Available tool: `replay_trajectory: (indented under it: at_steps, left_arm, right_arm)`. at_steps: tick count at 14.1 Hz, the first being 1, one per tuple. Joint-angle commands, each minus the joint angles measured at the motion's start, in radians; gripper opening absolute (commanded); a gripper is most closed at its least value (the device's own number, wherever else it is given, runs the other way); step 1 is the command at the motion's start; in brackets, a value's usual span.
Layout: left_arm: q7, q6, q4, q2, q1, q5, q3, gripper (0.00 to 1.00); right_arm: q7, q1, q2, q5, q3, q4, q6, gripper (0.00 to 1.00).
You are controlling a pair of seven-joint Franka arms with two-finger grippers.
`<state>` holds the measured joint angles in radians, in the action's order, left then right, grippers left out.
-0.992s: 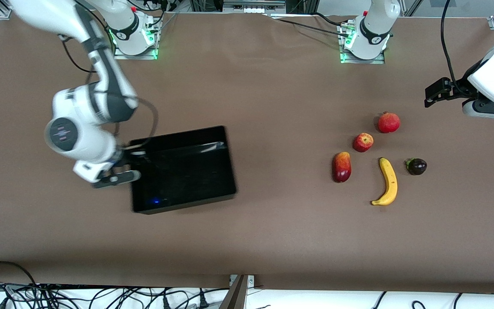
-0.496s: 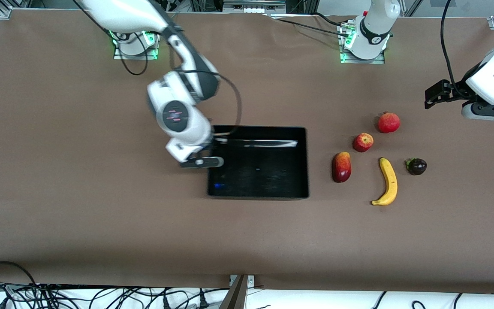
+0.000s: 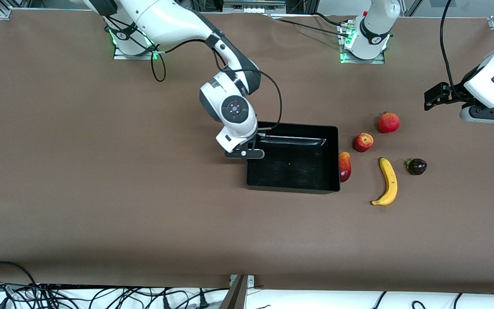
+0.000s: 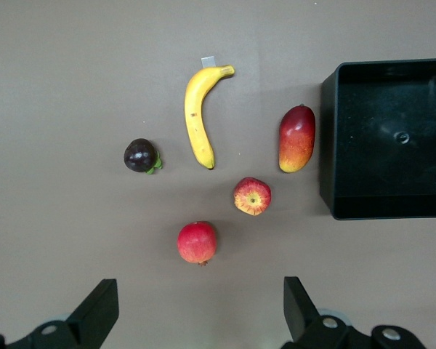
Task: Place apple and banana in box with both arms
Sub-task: 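Release the black box beside the fruit with the right gripper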
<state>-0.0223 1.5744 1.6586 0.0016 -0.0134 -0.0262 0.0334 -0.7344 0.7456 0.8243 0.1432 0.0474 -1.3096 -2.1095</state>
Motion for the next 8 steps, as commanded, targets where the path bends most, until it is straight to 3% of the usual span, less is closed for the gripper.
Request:
replay_trajectory:
  at_steps: [1, 2, 3, 4, 8]
  left_arm:
    - [0.008, -0.004, -0.003, 0.0, -0.005, -0.023, 0.003, 1.0]
    - [0.008, -0.004, -0.003, 0.001, -0.005, -0.023, 0.003, 1.0]
    - [0.01, -0.004, -0.003, 0.001, -0.006, -0.023, 0.005, 1.0]
    - [0.01, -0.004, -0.003, 0.001, -0.011, -0.023, 0.005, 1.0]
    - [0.01, -0.027, -0.002, 0.0, -0.008, -0.021, 0.013, 1.0]
  right_arm:
    - [-0.019, 0.017, 0.025, 0.001, -0.015, 0.038, -0.021, 0.05]
    - [-0.017, 0.017, 0.029, -0.001, -0.015, 0.038, -0.021, 0.28]
    - [-0.008, 0.015, 0.029, -0.005, -0.02, 0.038, -0.021, 0.89]
    - [0.01, 0.014, 0.023, -0.019, -0.03, 0.039, -0.012, 1.0]
    - [0.026, -0.014, -0.084, -0.022, -0.075, 0.05, 0.094, 1.0]
